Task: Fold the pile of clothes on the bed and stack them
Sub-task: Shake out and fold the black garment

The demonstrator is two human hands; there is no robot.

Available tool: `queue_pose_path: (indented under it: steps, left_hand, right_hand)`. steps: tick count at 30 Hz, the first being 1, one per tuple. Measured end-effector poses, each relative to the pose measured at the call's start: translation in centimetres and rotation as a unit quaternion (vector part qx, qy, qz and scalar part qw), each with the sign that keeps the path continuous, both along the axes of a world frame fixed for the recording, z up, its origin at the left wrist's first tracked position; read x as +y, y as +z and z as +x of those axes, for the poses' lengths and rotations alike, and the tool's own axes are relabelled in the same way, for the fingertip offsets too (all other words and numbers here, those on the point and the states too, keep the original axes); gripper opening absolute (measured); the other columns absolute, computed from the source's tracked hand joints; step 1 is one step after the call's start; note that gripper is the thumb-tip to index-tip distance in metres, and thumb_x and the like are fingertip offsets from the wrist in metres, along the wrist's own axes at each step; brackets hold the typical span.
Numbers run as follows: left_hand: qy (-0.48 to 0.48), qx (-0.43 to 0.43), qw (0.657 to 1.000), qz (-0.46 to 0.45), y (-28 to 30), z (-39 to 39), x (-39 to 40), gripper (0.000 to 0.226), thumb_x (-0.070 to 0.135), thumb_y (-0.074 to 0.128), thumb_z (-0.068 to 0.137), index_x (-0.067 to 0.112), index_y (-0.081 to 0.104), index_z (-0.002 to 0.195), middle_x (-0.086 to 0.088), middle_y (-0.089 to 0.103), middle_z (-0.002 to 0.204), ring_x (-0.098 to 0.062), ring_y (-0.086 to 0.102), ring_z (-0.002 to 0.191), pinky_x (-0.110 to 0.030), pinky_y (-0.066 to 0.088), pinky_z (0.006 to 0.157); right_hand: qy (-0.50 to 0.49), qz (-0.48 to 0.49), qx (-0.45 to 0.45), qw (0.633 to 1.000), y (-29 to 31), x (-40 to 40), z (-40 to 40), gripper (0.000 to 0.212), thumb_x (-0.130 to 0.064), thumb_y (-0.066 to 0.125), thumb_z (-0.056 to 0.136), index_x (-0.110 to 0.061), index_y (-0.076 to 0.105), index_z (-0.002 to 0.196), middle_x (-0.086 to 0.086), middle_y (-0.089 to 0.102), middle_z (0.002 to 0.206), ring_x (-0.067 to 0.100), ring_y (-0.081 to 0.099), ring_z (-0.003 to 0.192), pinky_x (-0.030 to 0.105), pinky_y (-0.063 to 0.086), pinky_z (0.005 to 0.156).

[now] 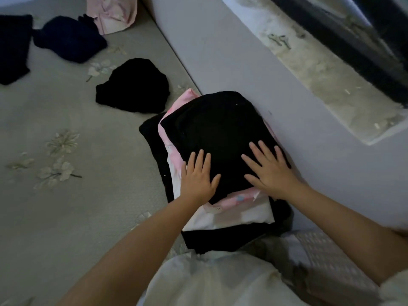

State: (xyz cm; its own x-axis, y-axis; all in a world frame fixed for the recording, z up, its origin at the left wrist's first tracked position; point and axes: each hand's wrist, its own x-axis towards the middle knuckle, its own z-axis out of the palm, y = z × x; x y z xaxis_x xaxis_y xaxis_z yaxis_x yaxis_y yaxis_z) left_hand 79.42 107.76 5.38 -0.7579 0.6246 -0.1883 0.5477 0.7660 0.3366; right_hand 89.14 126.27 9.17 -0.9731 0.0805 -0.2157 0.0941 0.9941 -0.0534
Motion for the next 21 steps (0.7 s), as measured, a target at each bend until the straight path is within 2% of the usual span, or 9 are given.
queue_pose_path:
  steps: [1,2,5,8,12,17,21]
  left_hand:
    - [-0.009,-0.017,1.0,-0.018,-0.6,-0.1,-0.1,0.065,0.046,0.029,0.096,0.015,0.004,0.148,-0.006,-0.001,0.156,-0.024,-0.006,0.143,-0.039,0.0,0.115]
    - [-0.015,-0.032,0.999,-0.025,-1.0,-0.2,0.0,0.066,0.046,0.028,0.096,0.015,0.001,0.148,-0.006,-0.005,0.156,-0.024,-0.01,0.143,-0.039,-0.002,0.115]
    - [-0.025,-0.053,0.997,-0.055,-1.2,-0.5,0.4,0.067,0.047,0.026,0.096,0.016,-0.004,0.147,-0.006,-0.01,0.155,-0.024,-0.012,0.142,-0.039,-0.003,0.115]
    - [-0.031,-0.042,0.997,-0.05,0.0,-0.5,0.3,0.066,0.047,0.027,0.096,0.016,0.0,0.147,-0.005,-0.006,0.156,-0.023,-0.009,0.143,-0.041,0.0,0.115]
    - [-0.008,-0.008,1.0,0.001,2.0,-1.3,-4.0,0.062,0.048,0.025,0.096,0.019,0.008,0.148,-0.003,0.0,0.156,-0.019,-0.006,0.143,-0.04,0.001,0.115]
    - [0.128,0.021,0.99,-0.063,4.7,-2.9,-16.5,0.059,0.042,0.028,0.097,0.018,0.009,0.148,-0.003,-0.001,0.156,-0.021,-0.006,0.143,-0.043,0.002,0.114]
    - [0.211,0.071,0.97,-0.093,7.7,-2.9,-26.8,0.056,0.04,0.031,0.097,0.019,0.014,0.146,-0.01,0.003,0.156,-0.033,-0.004,0.142,-0.05,0.004,0.112]
  right_hand:
    - [-0.011,0.021,-0.067,0.998,-0.8,-0.2,-0.2,0.063,-0.051,0.025,0.096,-0.024,0.002,0.147,0.01,-0.013,0.155,0.027,-0.015,0.142,0.049,-0.011,0.111]
    - [-0.014,0.035,-0.105,0.994,-1.6,-0.4,-0.2,0.065,-0.055,0.019,0.094,-0.026,-0.008,0.146,0.008,-0.021,0.153,0.026,-0.021,0.14,0.048,-0.016,0.11]
    - [-0.024,0.052,-0.141,0.988,-2.7,-0.5,-0.4,0.069,-0.062,0.004,0.087,-0.028,-0.017,0.143,0.005,-0.029,0.15,0.026,-0.023,0.14,0.05,-0.015,0.11]
    - [-0.038,0.054,-0.139,0.988,-1.7,-0.6,-0.7,0.068,-0.061,0.015,0.091,-0.028,-0.009,0.146,0.006,-0.02,0.154,0.024,-0.02,0.141,0.051,-0.012,0.111]
    - [-0.021,0.047,-0.034,0.998,0.6,-3.9,-2.8,0.069,-0.065,0.01,0.088,-0.03,0.006,0.147,0.004,-0.004,0.156,0.024,-0.008,0.143,0.049,-0.004,0.113]
    - [0.07,0.036,0.025,0.997,3.2,-15.3,-9.7,0.054,-0.048,0.022,0.097,-0.028,0.016,0.147,0.004,0.004,0.156,0.024,0.0,0.144,0.05,0.004,0.113]
    - [0.129,0.002,0.077,0.989,6.1,-26.9,-14.0,0.053,-0.044,0.03,0.097,-0.024,0.022,0.145,0.005,0.007,0.156,0.025,0.0,0.144,0.051,0.004,0.112]
